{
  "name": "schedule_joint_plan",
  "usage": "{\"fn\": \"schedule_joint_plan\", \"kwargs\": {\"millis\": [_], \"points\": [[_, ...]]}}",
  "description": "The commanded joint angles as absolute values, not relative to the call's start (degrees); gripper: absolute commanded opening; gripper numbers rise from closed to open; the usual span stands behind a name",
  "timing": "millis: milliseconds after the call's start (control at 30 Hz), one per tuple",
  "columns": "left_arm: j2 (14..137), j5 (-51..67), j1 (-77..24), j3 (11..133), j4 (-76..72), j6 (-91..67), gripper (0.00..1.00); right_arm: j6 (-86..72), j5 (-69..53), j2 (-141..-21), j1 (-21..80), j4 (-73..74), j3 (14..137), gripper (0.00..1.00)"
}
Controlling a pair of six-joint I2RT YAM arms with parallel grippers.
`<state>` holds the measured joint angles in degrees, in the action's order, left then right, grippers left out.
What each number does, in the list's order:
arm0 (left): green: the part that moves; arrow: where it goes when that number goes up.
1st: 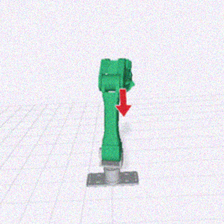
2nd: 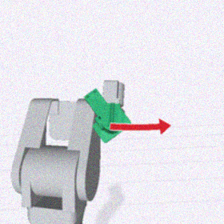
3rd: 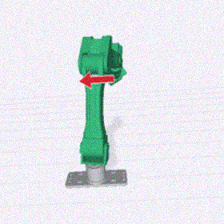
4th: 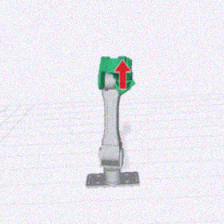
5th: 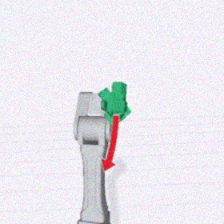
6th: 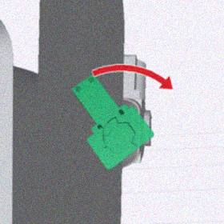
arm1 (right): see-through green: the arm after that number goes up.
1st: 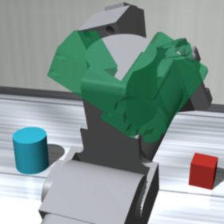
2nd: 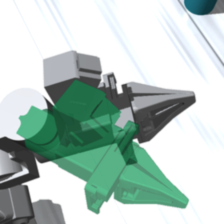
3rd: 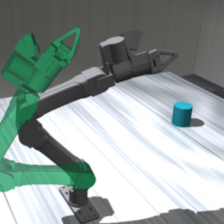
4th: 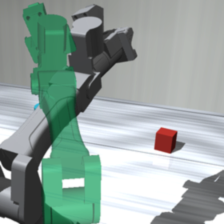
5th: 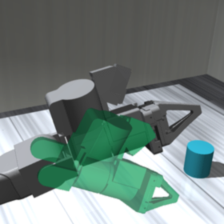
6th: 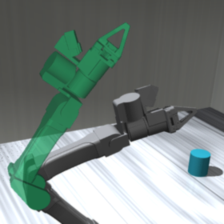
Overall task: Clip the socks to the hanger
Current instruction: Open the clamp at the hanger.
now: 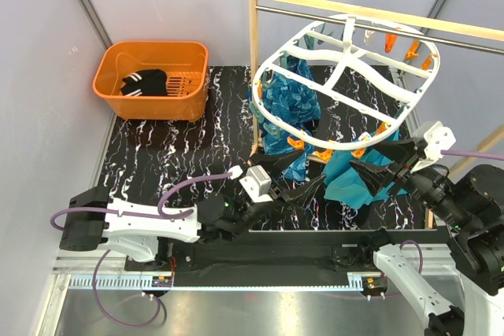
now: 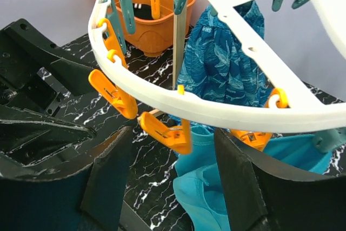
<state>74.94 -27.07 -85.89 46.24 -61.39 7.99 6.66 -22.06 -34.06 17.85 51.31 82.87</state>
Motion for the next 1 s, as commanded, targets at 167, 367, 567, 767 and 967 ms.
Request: {"fn": "schedule_joint_plan", "kwargs": {"millis": [167,367,567,767,967], "points": [[72.95,-26.45,-86.04,45.53,-66.36,5.98,0.75,6.42,-25.23,-37.62,17.84,46.24,82.27,0.69],[72.33,-27.07,-85.96,44.91,-66.53,6.15,0.75,5.80,-24.17,-38.23,17.84,44.21,81.74,0.66],[71.72,-27.95,-85.96,43.77,-67.32,5.98,0.75,3.87,-23.55,-37.62,17.75,41.49,80.25,0.53],[70.76,-28.39,-86.04,43.07,-67.06,4.66,0.75,1.76,-23.38,-37.44,17.75,39.64,79.10,0.15],[67.51,-32.34,-85.96,42.28,-61.27,2.55,0.74,-1.49,-24.08,-37.53,17.84,39.64,78.31,0.00]]}}
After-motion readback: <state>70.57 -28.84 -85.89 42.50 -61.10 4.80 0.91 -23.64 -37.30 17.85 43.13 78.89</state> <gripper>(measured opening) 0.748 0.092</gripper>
